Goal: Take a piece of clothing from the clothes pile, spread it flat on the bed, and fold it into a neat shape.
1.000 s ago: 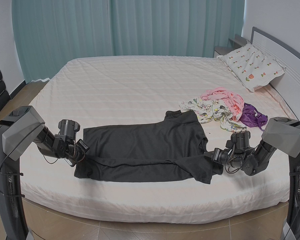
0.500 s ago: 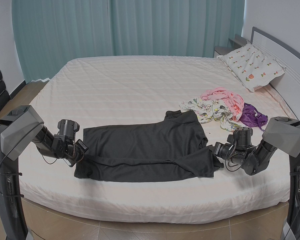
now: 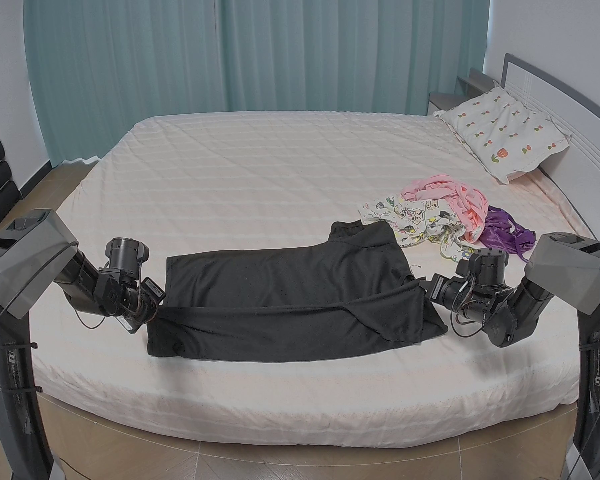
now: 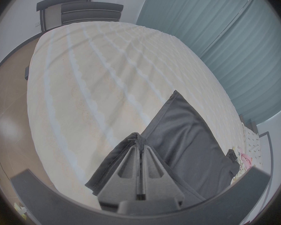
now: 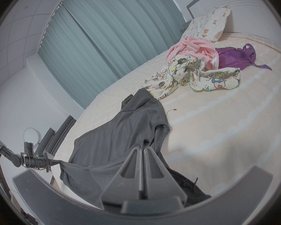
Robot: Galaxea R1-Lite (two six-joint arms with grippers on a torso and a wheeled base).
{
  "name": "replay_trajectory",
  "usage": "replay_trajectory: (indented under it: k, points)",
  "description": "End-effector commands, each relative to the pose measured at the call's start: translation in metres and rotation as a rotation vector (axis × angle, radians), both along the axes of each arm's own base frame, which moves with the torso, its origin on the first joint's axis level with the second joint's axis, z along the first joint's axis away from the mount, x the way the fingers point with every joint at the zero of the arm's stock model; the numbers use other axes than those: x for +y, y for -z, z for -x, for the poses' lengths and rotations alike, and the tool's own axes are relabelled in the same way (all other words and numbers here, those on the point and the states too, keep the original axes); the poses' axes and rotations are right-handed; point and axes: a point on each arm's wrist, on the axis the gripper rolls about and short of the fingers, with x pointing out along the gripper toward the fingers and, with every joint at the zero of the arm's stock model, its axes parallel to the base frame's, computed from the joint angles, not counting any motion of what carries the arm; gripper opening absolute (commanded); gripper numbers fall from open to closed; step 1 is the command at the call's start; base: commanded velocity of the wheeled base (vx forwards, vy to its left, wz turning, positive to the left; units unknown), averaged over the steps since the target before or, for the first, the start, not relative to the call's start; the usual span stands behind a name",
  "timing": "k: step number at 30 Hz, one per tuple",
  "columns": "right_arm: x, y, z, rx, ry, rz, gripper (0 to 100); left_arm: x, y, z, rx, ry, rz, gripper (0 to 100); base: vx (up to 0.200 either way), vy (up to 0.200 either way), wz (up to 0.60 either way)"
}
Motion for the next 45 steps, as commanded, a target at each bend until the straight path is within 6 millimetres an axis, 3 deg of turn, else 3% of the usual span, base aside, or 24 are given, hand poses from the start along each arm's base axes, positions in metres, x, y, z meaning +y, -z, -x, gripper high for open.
replay_trajectory:
  k: [1, 10, 21, 32, 33, 34, 35, 41, 45]
  points:
    - [-0.001, -0.001, -0.001, -0.007, 0.0, -0.001, 0, 0.001, -0.005, 0.006, 0.0, 0.001, 0.006, 0, 0.0, 0.0, 0.0]
    - [-0.002, -0.004, -0.003, -0.039, -0.001, -0.005, 0, 0.0, -0.014, 0.004, -0.027, 0.013, 0.016, 0, 0.0, 0.0, 0.0]
    - [-0.008, 0.008, -0.014, -0.038, 0.023, -0.004, 0, -0.002, 0.004, -0.02, -0.04, 0.016, 0.018, 0, 0.0, 0.0, 0.0]
    - [-0.008, 0.023, -0.021, -0.024, 0.024, -0.002, 0, -0.004, 0.017, -0.028, -0.029, 0.023, 0.021, 0, 0.0, 0.0, 0.0]
    - [-0.008, 0.025, -0.021, -0.022, 0.024, -0.002, 0, -0.004, 0.017, -0.028, -0.027, 0.022, 0.019, 100, 0.0, 0.0, 0.0]
    - [-0.007, 0.026, -0.022, -0.022, 0.023, -0.002, 0, -0.004, 0.018, -0.029, -0.027, 0.023, 0.019, 100, 0.0, 0.0, 0.0]
    - [-0.006, 0.027, -0.023, -0.025, 0.021, -0.003, 100, -0.004, 0.019, -0.03, -0.027, 0.023, 0.019, 100, 0.0, 0.0, 0.0]
    - [-0.008, 0.025, -0.028, -0.049, 0.036, -0.01, 100, -0.009, 0.018, -0.034, -0.035, 0.033, 0.02, 100, 0.0, 0.0, 0.0]
    - [-0.017, 0.006, -0.028, -0.08, 0.086, -0.023, 100, -0.008, 0.011, -0.031, -0.045, 0.016, 0.031, 100, 0.0, 0.0, 0.0]
